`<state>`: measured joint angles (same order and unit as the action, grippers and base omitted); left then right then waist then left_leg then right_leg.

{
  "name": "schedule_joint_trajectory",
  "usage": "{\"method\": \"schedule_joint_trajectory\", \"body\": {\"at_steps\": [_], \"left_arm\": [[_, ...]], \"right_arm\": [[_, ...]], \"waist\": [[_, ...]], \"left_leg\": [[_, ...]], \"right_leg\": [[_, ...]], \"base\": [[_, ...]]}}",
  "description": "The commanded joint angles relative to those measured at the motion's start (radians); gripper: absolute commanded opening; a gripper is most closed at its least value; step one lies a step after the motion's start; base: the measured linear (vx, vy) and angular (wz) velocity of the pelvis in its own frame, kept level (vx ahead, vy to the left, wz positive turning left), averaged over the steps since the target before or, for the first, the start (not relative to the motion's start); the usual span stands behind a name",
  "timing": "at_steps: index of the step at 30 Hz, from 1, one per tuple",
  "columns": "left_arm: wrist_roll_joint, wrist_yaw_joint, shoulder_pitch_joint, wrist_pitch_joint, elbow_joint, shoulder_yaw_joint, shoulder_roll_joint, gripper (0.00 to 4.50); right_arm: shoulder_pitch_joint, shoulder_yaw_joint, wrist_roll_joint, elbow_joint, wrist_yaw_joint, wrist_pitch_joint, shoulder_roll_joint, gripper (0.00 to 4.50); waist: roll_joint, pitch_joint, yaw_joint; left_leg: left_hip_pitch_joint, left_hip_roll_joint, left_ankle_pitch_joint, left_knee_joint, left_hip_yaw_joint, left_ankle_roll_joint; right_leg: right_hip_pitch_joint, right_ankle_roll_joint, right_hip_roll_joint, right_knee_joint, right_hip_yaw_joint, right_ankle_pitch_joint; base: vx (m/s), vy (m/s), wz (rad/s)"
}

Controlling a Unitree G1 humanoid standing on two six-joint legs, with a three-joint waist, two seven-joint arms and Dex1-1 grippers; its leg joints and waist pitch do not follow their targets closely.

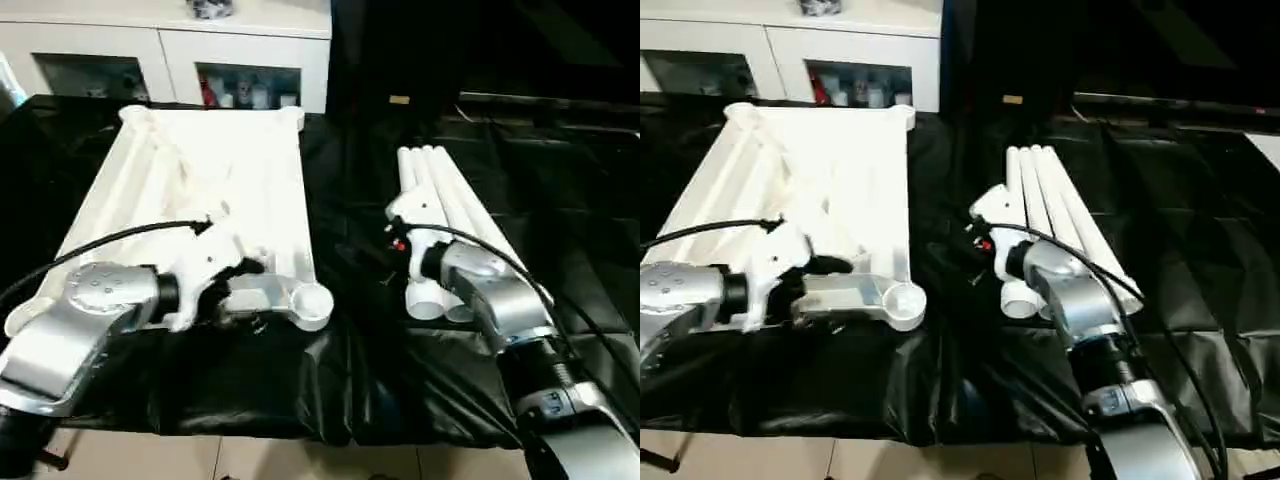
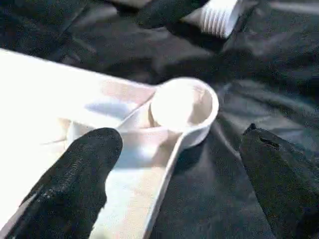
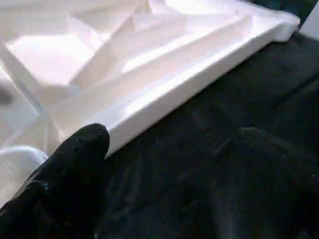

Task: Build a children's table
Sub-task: Move table base

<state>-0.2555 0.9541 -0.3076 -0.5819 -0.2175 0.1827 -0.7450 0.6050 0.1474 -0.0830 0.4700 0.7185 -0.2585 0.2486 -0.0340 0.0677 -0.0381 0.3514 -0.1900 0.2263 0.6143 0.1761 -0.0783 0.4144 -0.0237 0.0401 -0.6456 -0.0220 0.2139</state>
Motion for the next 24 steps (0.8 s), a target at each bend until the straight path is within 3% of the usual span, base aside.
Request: {"method": "schedule_joint_trajectory", "body": {"at_steps": [1, 5, 6, 7, 11, 13, 17, 19, 23, 24], "left_arm": [[0.047, 0.02, 0.001, 0.046, 0.053, 0.035, -0.013, 4.45], [0.086, 0.043, -0.032, 0.104, 0.153, 0.075, -0.016, 4.45], [0.086, 0.043, -0.033, 0.104, 0.156, 0.077, -0.016, 4.45], [0.081, 0.053, -0.042, 0.111, 0.173, 0.083, -0.013, 4.17], [0.106, 0.075, -0.075, 0.153, 0.272, 0.11, 0.012, 4.06], [0.118, 0.086, -0.084, 0.175, 0.319, 0.113, 0.021, 3.77], [0.113, 0.105, -0.085, 0.186, 0.336, 0.11, 0.025, 3.71], [0.109, 0.112, -0.085, 0.194, 0.343, 0.113, 0.027, 3.37], [0.115, 0.134, -0.082, 0.208, 0.354, 0.123, 0.018, 3.28], [0.118, 0.14, -0.081, 0.209, 0.354, 0.124, 0.014, 2.96]], "right_arm": [[0.028, 0.011, 0.018, 0.031, -0.007, 0.015, 0.004, 4.5], [0.05, 0.026, 0.043, 0.086, -0.021, 0.034, -0.01, 4.5], [0.051, 0.026, 0.044, 0.088, -0.021, 0.035, -0.01, 4.5], [0.058, 0.03, 0.052, 0.106, -0.033, 0.043, -0.013, 4.5], [0.087, 0.047, 0.092, 0.178, -0.082, 0.072, -0.032, 4.5], [0.108, 0.053, 0.103, 0.209, -0.095, 0.083, -0.043, 4.5], [0.119, 0.053, 0.103, 0.229, -0.092, 0.097, -0.047, 4.5], [0.122, 0.053, 0.11, 0.247, -0.092, 0.11, -0.05, 4.5], [0.128, 0.056, 0.118, 0.28, -0.096, 0.13, -0.057, 4.5], [0.13, 0.057, 0.12, 0.286, -0.097, 0.133, -0.059, 4.5]], "waist": [[0.015, -0.066, -0.003], [0.021, -0.067, -0.003], [0.018, -0.07, -0.002], [0.022, -0.071, -0.003], [0.028, -0.076, -0.003], [0.026, -0.076, 0.0], [0.021, -0.076, -0.001], [0.022, -0.076, -0.001], [0.025, -0.076, -0.001], [0.024, -0.076, -0.001]], "left_leg": [[0.005, -0.024, 0.01, -0.067, -0.006, 0.008], [0.001, -0.025, 0.027, -0.068, -0.006, -0.004], [0.0, -0.024, 0.021, -0.068, -0.006, -0.005], [-0.001, -0.025, 0.014, -0.067, -0.006, -0.006], [-0.001, -0.022, 0.0, -0.064, -0.006, -0.007], [0.0, -0.022, 0.006, -0.065, -0.006, -0.009], [-0.001, -0.026, 0.009, -0.066, -0.006, -0.003], [-0.001, -0.026, 0.011, -0.066, -0.006, -0.001], [-0.001, -0.027, 0.019, -0.065, -0.007, -0.003], [-0.001, -0.027, 0.015, -0.066, -0.007, -0.001]], "right_leg": [[-0.064, -0.235, 0.072, 0.065, 0.047, -0.014], [-0.065, -0.235, 0.073, 0.063, 0.048, -0.013], [-0.067, -0.244, 0.072, 0.061, 0.048, -0.04], [-0.067, -0.249, 0.073, 0.058, 0.048, -0.057], [-0.069, -0.269, 0.072, 0.054, 0.046, -0.106], [-0.072, -0.269, 0.073, 0.054, 0.045, -0.111], [-0.074, -0.277, 0.075, 0.052, 0.046, -0.126], [-0.073, -0.277, 0.075, 0.053, 0.046, -0.118], [-0.074, -0.277, 0.077, 0.054, 0.046, -0.092], [-0.073, -0.279, 0.077, 0.054, 0.045, -0.101]], "base": [[0.0, 0.0, 0.0], [0.0, 0.0, 0.0], [0.0, 0.0, 0.0], [0.0, 0.0, 0.0], [0.0, 0.0, 0.0], [0.0, 0.0, 0.0], [0.0, 0.0, 0.0], [0.0, 0.0, 0.0], [0.0, 0.0, 0.0], [0.0, 0.0, 0.0]]}}
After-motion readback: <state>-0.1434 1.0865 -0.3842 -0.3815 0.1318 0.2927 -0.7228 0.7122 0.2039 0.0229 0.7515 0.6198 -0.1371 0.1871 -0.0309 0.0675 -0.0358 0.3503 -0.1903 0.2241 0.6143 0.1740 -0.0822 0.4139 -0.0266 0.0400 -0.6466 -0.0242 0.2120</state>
